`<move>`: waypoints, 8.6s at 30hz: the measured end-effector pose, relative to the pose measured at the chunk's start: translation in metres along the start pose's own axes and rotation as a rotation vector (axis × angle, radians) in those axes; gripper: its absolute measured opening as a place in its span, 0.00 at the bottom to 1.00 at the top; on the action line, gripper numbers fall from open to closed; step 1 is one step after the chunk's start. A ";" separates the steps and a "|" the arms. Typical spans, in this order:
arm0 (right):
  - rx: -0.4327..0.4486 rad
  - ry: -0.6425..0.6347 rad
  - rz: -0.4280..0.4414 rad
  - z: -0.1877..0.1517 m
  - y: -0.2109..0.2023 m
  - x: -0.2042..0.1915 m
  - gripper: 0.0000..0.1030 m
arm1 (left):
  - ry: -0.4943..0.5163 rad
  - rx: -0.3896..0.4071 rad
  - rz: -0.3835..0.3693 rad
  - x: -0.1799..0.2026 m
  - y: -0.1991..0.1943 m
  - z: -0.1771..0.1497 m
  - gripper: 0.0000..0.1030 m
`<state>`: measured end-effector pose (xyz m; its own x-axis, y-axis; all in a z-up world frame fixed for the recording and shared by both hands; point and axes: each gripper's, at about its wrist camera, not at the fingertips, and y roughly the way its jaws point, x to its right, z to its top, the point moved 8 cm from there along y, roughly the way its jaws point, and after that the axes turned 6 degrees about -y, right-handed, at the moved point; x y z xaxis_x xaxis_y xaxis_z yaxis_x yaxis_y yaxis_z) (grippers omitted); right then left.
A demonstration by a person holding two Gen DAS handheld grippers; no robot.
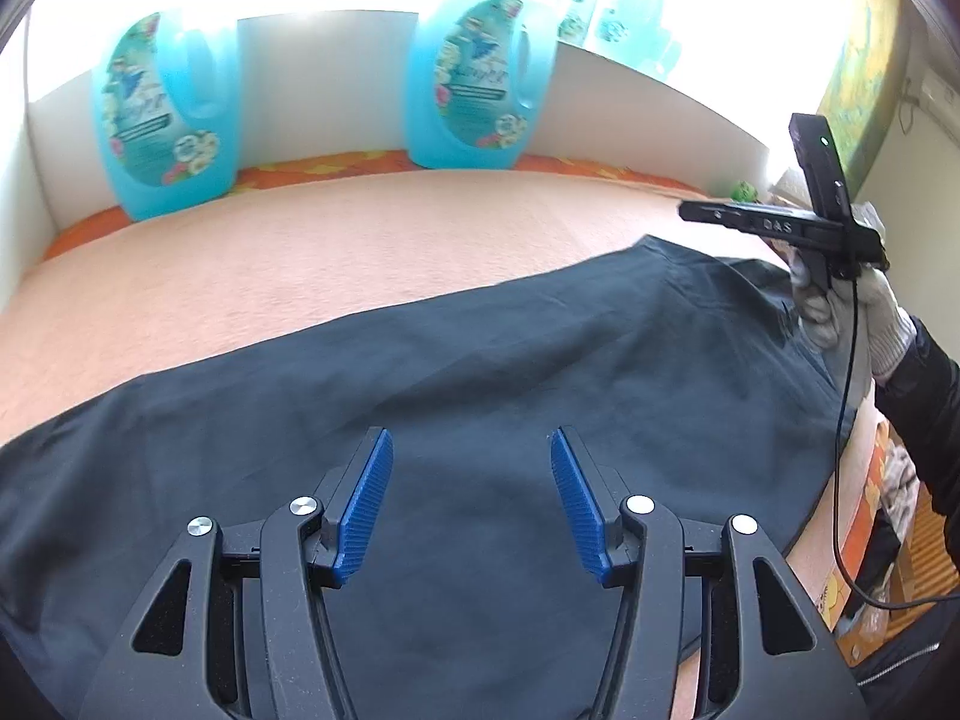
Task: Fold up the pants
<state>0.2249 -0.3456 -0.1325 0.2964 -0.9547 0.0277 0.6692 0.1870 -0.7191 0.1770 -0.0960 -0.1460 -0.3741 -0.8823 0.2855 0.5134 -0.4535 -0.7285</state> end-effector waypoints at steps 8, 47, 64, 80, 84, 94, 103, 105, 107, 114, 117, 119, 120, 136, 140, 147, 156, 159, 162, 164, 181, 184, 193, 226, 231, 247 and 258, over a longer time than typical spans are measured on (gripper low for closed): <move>0.036 -0.048 0.081 0.009 -0.029 -0.072 0.35 | -0.230 0.115 0.133 -0.086 -0.066 -0.024 0.53; -0.070 -0.267 0.508 -0.029 -0.013 -0.364 0.40 | -0.555 0.235 0.446 -0.271 -0.119 -0.092 0.12; -0.185 -0.315 0.592 -0.064 0.022 -0.411 0.40 | -0.599 0.173 0.505 -0.284 -0.120 -0.095 0.48; -0.189 -0.253 0.612 -0.049 0.020 -0.408 0.40 | -0.602 0.271 0.465 -0.278 -0.122 -0.091 0.16; -0.200 -0.218 0.645 -0.017 0.026 -0.419 0.42 | -0.562 0.298 0.452 -0.269 -0.125 -0.089 0.14; -0.378 -0.072 0.773 0.077 0.106 -0.520 0.53 | -0.480 0.336 0.422 -0.251 -0.125 -0.083 0.14; -0.538 -0.161 0.642 0.070 0.175 -0.588 0.53 | -0.540 0.345 0.428 -0.265 -0.129 -0.087 0.13; -0.569 -0.168 0.602 0.066 0.185 -0.596 0.53 | -0.563 0.354 0.402 -0.269 -0.130 -0.089 0.13; -0.580 -0.211 0.561 0.065 0.190 -0.604 0.54 | -0.559 0.357 0.398 -0.268 -0.130 -0.089 0.13; -0.583 -0.358 0.435 0.060 0.194 -0.629 0.63 | -0.522 0.362 0.398 -0.260 -0.128 -0.085 0.13; -0.564 -0.399 0.380 0.058 0.196 -0.635 0.48 | -0.542 0.361 0.383 -0.264 -0.127 -0.083 0.13; -0.555 -0.422 0.373 0.058 0.195 -0.634 0.40 | -0.538 0.362 0.384 -0.265 -0.128 -0.083 0.13; -0.555 -0.413 0.383 0.058 0.193 -0.630 0.38 | -0.535 0.359 0.387 -0.266 -0.129 -0.083 0.13; -0.479 -0.266 0.540 0.055 0.161 -0.567 0.12 | -0.603 0.256 0.414 -0.279 -0.122 -0.092 0.43; -0.486 -0.216 0.570 0.060 0.158 -0.551 0.11 | -0.558 0.287 0.434 -0.279 -0.119 -0.077 0.39; -0.543 -0.165 0.583 0.084 0.154 -0.531 0.40 | -0.466 0.338 0.406 -0.265 -0.122 -0.066 0.15; -0.614 -0.268 0.561 0.079 0.142 -0.543 0.40 | -0.378 0.360 0.396 -0.224 -0.114 -0.058 0.15; -0.609 -0.270 0.553 0.075 0.140 -0.534 0.22 | -0.366 0.363 0.392 -0.217 -0.115 -0.057 0.15; -0.579 -0.270 0.553 0.075 0.129 -0.521 0.18 | -0.358 0.365 0.375 -0.208 -0.124 -0.073 0.15; -0.547 -0.277 0.548 0.080 0.113 -0.512 0.17 | -0.345 0.374 0.366 -0.207 -0.134 -0.075 0.15; -0.171 -0.052 0.662 0.182 -0.050 -0.423 0.15 | -0.130 0.552 0.229 -0.095 -0.227 -0.006 0.15; -0.117 -0.022 0.639 0.188 -0.076 -0.390 0.15 | -0.078 0.555 0.186 -0.066 -0.223 0.006 0.15; 0.016 0.140 0.544 0.171 -0.134 -0.258 0.15 | 0.065 0.471 0.005 0.025 -0.177 0.032 0.24; 0.022 0.693 0.270 -0.108 -0.124 0.149 0.15 | 0.260 -0.109 -0.101 0.135 0.015 -0.073 0.39; -0.003 0.671 0.232 -0.120 -0.115 0.166 0.15 | 0.275 -0.157 -0.106 0.142 0.033 -0.092 0.39; -0.187 0.581 0.076 -0.172 -0.109 0.157 0.57 | 0.313 -0.143 -0.102 0.147 0.047 -0.099 0.39; -0.240 0.427 -0.196 -0.172 -0.122 0.148 0.14 | 0.290 -0.125 -0.117 0.143 0.041 -0.099 0.39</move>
<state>0.0699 -0.5496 -0.1598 -0.1559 -0.9852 -0.0717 0.4945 -0.0150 -0.8691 0.0679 -0.2277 -0.1966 -0.6384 -0.7443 0.1960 0.3617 -0.5148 -0.7773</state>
